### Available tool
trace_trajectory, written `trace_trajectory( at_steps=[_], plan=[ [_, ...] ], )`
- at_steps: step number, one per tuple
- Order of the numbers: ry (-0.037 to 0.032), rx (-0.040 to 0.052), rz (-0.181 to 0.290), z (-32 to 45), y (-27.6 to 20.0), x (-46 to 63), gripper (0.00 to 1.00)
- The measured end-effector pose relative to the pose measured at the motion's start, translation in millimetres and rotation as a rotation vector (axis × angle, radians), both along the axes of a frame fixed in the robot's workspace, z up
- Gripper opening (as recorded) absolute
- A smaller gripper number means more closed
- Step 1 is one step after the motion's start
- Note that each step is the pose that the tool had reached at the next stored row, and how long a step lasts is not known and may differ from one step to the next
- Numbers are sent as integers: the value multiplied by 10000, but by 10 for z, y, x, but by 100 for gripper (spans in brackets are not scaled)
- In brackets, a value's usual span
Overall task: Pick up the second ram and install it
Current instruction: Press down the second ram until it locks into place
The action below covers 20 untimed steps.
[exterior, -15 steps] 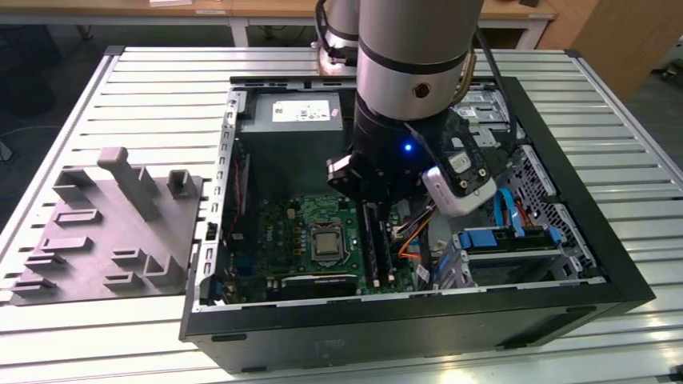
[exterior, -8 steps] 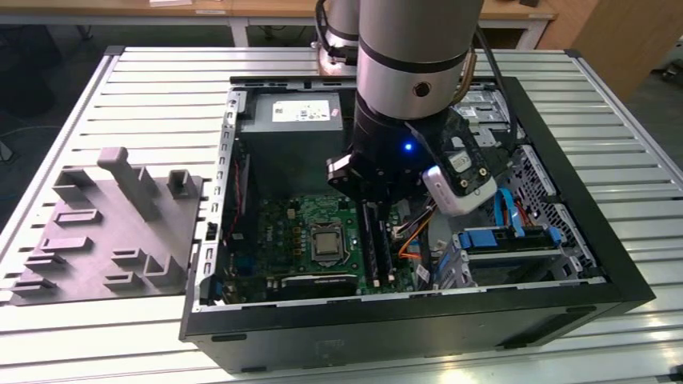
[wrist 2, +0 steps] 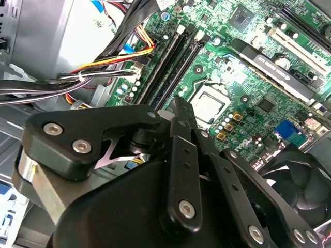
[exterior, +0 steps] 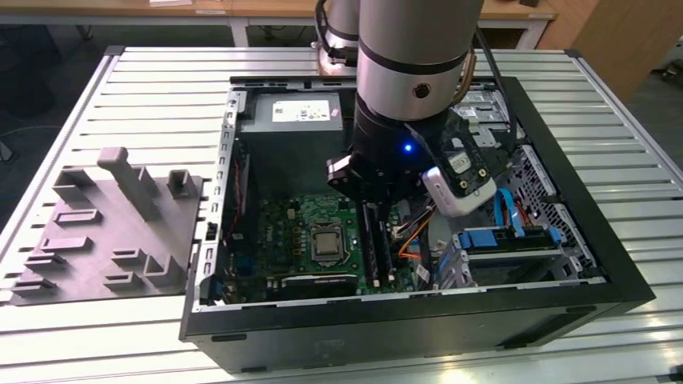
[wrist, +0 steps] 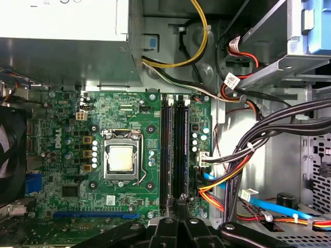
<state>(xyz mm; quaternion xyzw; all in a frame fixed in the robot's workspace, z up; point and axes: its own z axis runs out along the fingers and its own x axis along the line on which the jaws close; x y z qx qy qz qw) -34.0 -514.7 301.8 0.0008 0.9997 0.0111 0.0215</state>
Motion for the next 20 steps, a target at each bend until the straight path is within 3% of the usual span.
trace_trajectory(
  at_steps=[20],
  plan=[
    [0, 0, 0, -51, -73, 0, 10]
  ],
)
